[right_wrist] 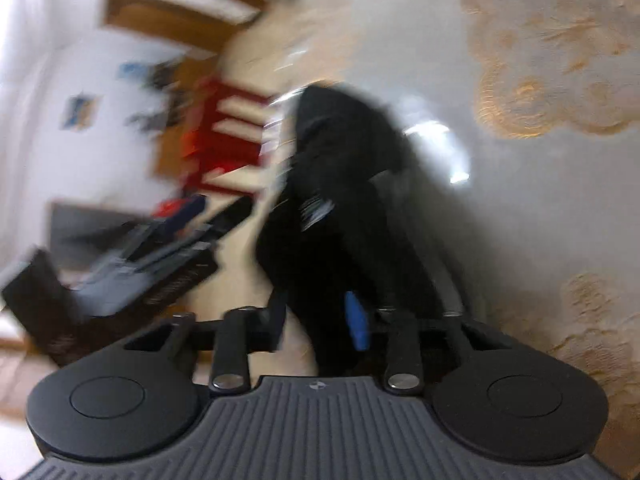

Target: Lace up shoes with both hands

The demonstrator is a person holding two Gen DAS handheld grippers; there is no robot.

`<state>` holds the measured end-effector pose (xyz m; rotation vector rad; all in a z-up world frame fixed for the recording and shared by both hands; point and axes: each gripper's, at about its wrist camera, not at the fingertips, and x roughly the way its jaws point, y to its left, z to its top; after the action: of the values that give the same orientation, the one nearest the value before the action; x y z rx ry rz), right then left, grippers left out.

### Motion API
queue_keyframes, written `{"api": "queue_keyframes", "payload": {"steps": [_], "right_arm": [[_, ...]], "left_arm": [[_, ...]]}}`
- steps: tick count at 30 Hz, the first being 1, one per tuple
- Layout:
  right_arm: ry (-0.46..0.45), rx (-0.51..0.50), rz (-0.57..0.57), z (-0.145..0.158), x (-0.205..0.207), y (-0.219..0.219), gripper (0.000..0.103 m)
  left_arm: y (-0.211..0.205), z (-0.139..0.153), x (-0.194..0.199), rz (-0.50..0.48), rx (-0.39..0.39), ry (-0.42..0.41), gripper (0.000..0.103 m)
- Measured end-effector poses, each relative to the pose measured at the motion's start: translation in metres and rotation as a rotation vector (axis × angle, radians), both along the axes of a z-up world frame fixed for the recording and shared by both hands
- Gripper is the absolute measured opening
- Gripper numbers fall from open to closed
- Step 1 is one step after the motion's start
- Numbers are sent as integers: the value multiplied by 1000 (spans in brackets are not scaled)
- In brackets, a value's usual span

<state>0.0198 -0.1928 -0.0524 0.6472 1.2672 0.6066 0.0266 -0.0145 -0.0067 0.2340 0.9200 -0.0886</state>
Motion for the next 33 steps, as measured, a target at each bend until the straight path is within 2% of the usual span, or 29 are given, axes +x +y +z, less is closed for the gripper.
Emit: {"api": "queue_keyframes", "payload": {"steps": [1,2,5,7,9,11,13,16,18,19,21,22,24,29,31,33], "right_arm": [[-43,-51,7,2,5,5,11],[-109,-103,34,6,8,11,8],[-368,-294,83,23,17,24,8],[-482,-379,134,27,27,30,8],[-481,-352,157,27,34,25,10],[-497,-309,179,32,28,17,19],[-556,-282,251,40,8,10,21],[-693,-312,375,46,-33,5,21],[-726,-336,416,43,-47,3,25],[-730,-341,432,41,-53,3,25],[-661,-303,452,32,-55,4,30],[-589,-272,503,24,-54,10,37],[-440,-219,631,2,-55,29,38],[-445,-344,821,-41,-79,79,37],[-484,-367,871,-45,-86,89,37],[-500,-372,906,-48,-91,95,30]], "left_arm": [[-1,-4,12,-11,-8,17,66],[-3,-9,25,-23,-17,34,66],[-8,-20,44,-41,-47,65,66],[-12,-21,39,-28,-73,60,66],[-13,-16,27,-28,-55,30,65],[-8,-6,3,-30,-29,-9,65],[3,2,-22,-4,-21,-24,66],[23,10,-53,77,-49,1,66],[29,11,-69,111,-55,16,66],[30,11,-76,117,-51,21,66],[29,7,-90,122,-30,32,66],[29,4,-96,128,-25,41,67],[31,-3,-107,140,-27,65,67],[38,-15,-128,159,-30,101,67],[39,-17,-136,152,-30,104,66],[38,-18,-142,138,-27,104,67]]}}
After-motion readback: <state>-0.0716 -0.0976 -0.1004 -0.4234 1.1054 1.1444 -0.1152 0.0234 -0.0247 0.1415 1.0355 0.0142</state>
